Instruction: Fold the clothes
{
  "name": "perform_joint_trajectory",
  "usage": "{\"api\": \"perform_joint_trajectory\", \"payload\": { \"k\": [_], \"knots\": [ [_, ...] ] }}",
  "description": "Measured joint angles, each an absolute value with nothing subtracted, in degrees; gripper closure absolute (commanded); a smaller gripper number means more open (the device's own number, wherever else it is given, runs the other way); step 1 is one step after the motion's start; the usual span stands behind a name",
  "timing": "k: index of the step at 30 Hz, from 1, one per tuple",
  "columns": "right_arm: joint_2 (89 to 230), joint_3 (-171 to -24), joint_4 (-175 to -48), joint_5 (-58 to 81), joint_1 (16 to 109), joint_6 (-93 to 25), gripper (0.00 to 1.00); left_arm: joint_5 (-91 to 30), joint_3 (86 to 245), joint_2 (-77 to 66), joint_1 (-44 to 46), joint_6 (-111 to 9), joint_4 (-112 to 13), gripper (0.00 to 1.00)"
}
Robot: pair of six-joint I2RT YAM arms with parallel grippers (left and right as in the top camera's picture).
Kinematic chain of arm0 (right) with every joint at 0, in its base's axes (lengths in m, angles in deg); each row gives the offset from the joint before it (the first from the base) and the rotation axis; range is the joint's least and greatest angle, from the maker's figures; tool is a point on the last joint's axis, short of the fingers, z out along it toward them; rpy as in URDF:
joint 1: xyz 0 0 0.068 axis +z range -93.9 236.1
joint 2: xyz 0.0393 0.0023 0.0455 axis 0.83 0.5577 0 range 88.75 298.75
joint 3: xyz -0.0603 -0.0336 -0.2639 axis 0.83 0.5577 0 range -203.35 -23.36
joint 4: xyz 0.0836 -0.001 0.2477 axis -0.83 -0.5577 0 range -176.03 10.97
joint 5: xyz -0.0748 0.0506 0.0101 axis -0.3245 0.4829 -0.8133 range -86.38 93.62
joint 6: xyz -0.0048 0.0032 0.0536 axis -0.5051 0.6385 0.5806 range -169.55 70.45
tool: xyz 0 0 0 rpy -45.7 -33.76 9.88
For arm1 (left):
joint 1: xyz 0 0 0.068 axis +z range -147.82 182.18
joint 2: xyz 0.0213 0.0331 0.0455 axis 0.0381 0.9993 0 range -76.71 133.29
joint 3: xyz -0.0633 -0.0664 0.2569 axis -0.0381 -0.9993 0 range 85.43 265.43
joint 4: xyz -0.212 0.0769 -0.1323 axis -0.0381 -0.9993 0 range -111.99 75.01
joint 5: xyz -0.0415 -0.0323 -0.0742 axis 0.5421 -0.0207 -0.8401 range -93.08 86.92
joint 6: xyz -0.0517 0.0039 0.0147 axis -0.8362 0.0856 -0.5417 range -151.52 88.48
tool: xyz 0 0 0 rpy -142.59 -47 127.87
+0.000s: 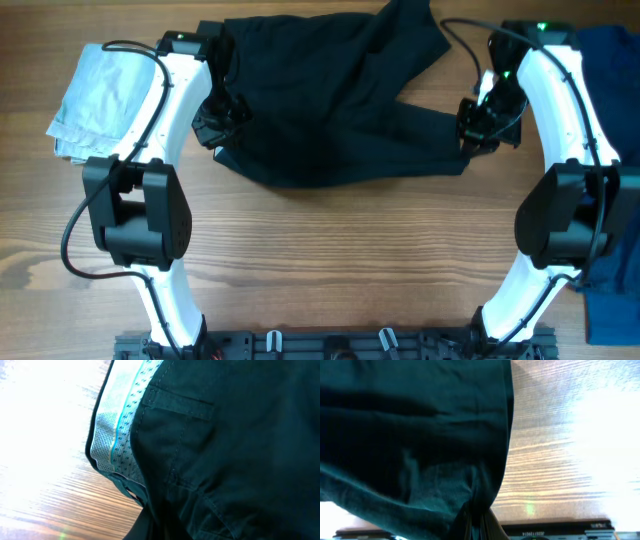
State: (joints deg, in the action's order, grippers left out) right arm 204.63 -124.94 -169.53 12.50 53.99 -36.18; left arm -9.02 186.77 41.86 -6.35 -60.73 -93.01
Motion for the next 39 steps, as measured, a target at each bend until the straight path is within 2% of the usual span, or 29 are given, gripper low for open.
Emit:
{"api": "perform_joint_trajectory", "payload": {
  "k": [14,32,33,34,35,36,38,39],
  "knots": [
    [202.6,-98.6,-154.1,12.4,54.0,-32.7,0.96,-2.6,186.2,41.9,-6.4,-60.7,-99.3,0.96],
    [202.5,-95.8,-155.1,12.5,54.1,-32.5,0.96,-1.2,174.2,41.9,-6.4,-60.7,-96.2,0.94],
    [202.5,-95.8,-155.2,12.5,54.1,-32.5,0.96,-1.2,174.2,41.9,-6.4,-60.7,-96.2,0.89],
    [202.5,-95.8,-155.4,12.5,54.1,-32.5,0.96,-1.2,174.2,41.9,-6.4,-60.7,-96.2,0.75],
    [202.5,-95.8,-155.6,12.5,54.1,-32.5,0.92,-1.1,174.1,41.9,-6.4,-60.5,-96.2,0.57],
    [202.5,-95.8,-155.8,12.5,54.1,-32.5,0.87,-1.0,174.0,41.9,-6.4,-60.5,-96.2,0.33],
    [202.5,-95.8,-156.3,12.5,54.1,-33.0,0.8,-0.8,173.7,41.9,-6.4,-60.3,-96.3,0.17],
    [202.5,-95.8,-156.7,12.5,54.1,-33.0,0.77,-0.7,173.6,41.9,-6.4,-60.3,-96.4,0.14]
  ]
}}
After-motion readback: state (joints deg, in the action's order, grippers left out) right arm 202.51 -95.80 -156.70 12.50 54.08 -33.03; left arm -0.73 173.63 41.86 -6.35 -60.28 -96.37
